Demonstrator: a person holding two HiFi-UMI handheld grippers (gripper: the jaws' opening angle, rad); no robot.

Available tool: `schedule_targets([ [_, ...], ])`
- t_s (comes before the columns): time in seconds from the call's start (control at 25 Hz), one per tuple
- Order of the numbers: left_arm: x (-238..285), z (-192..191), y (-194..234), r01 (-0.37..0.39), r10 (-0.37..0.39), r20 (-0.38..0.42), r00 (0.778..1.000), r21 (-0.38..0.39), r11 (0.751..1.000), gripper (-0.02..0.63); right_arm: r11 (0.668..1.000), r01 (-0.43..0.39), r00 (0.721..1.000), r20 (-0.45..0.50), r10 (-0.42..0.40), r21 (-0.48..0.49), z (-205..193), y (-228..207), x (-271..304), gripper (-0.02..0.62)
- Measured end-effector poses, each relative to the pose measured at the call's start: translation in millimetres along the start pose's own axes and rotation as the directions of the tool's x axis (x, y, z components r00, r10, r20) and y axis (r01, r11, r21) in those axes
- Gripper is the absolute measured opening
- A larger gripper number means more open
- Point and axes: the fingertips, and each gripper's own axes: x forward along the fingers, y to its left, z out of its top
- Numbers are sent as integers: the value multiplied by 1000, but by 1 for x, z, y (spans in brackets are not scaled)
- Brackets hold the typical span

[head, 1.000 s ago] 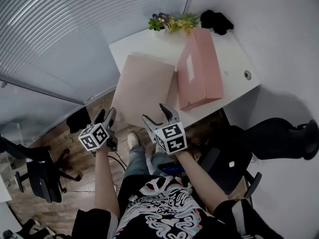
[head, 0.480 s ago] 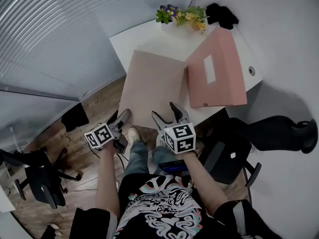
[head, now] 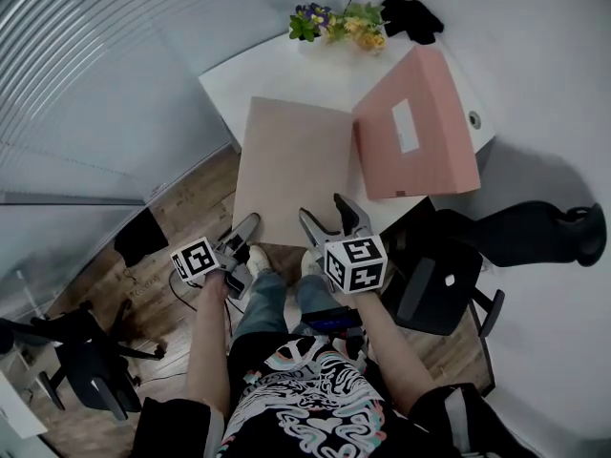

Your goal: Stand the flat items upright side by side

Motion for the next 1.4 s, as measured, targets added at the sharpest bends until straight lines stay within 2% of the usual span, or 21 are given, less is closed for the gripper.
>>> schedule_targets([
  [0.2,1,3,-2,-9,9,18,1000,-6,1000,328,1000,2,1000,6,-2,24,-3,7,-1,328],
  [0.4,-3,6,-9,-54,52,61,997,30,998,319,999,-36,999,-4,36,20,-8,11,-6,328],
  [0.56,-3,6,-20,-64,65,124,990,-14,998,318,998,-54,999,9,54,31,-4,8,-12,328],
  [0.8,-6,7,-35,-100,99,201,975,-6,995,316,997,-68,998,21,67,32,3,1,-24,327],
  [1.12,-5,5,-53,-158,138,236,962,69,985,314,989,-91,995,-38,96,119,-11,-11,-27,327],
  [1.4,-7,-1,-73,-237,183,260,948,194,952,311,989,-87,991,-93,99,123,-24,-15,-22,327],
])
